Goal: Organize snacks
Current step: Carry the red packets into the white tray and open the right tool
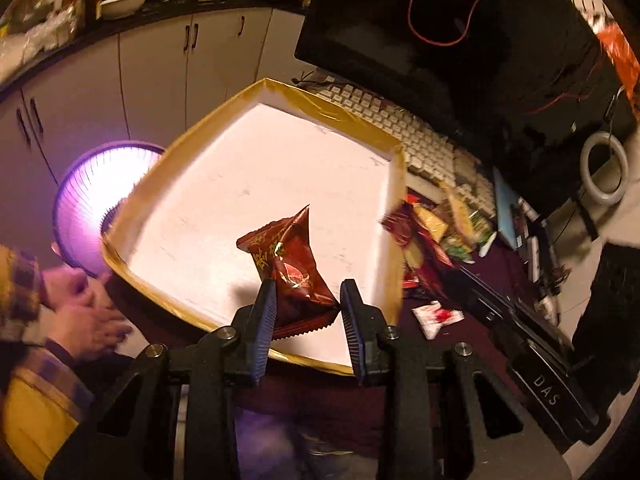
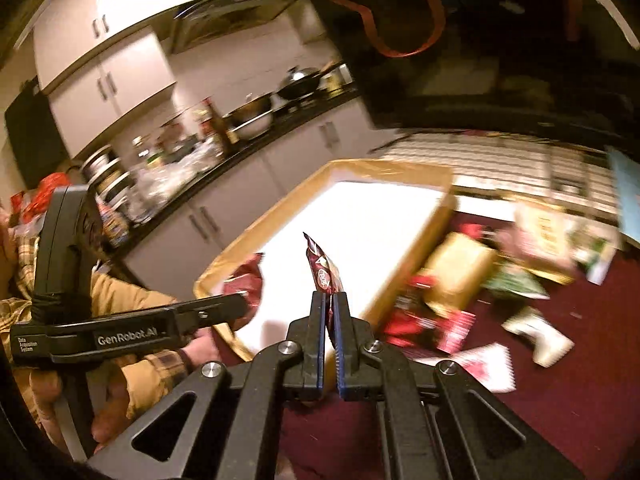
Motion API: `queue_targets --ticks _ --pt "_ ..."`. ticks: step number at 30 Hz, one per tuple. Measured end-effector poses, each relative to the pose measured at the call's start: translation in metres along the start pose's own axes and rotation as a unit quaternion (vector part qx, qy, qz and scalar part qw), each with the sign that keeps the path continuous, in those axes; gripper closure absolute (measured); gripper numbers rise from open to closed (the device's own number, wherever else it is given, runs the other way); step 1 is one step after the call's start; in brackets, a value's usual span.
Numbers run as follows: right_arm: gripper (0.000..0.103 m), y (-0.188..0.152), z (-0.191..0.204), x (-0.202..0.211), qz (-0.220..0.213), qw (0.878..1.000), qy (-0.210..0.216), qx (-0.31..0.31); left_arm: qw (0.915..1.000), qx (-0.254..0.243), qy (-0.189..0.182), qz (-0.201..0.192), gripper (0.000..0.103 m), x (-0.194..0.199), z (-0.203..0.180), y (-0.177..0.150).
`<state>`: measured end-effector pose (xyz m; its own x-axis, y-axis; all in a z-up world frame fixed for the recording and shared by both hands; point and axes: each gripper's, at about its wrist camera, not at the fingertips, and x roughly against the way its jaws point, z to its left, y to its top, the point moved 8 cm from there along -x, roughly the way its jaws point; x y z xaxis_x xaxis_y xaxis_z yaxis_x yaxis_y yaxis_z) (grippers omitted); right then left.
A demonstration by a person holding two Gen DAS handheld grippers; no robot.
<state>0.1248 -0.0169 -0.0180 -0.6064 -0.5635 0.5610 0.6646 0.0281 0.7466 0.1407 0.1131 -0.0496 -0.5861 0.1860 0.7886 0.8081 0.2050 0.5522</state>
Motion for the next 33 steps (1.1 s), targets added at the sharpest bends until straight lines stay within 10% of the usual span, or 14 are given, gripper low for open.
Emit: queue_targets --ticks 22,26,33 --pt "0.093 -0.025 0.034 -0.099 0.080 0.996 0.015 0.035 0.9989 0.019 0.007 0.042 0.069 -0.036 0.043 -0.005" --pt "0.055 -0.016 0.025 -0.064 0.044 0.998 0.041 0.009 0.9998 0.016 0.009 0.009 0.055 -0.015 0.036 -0.011" --pt "0.033 -0.019 -0.022 0.018 -0.025 0.999 0.020 -0.030 0.9959 -0.077 -0.013 -0.047 0.037 0.019 -0.038 -0.031"
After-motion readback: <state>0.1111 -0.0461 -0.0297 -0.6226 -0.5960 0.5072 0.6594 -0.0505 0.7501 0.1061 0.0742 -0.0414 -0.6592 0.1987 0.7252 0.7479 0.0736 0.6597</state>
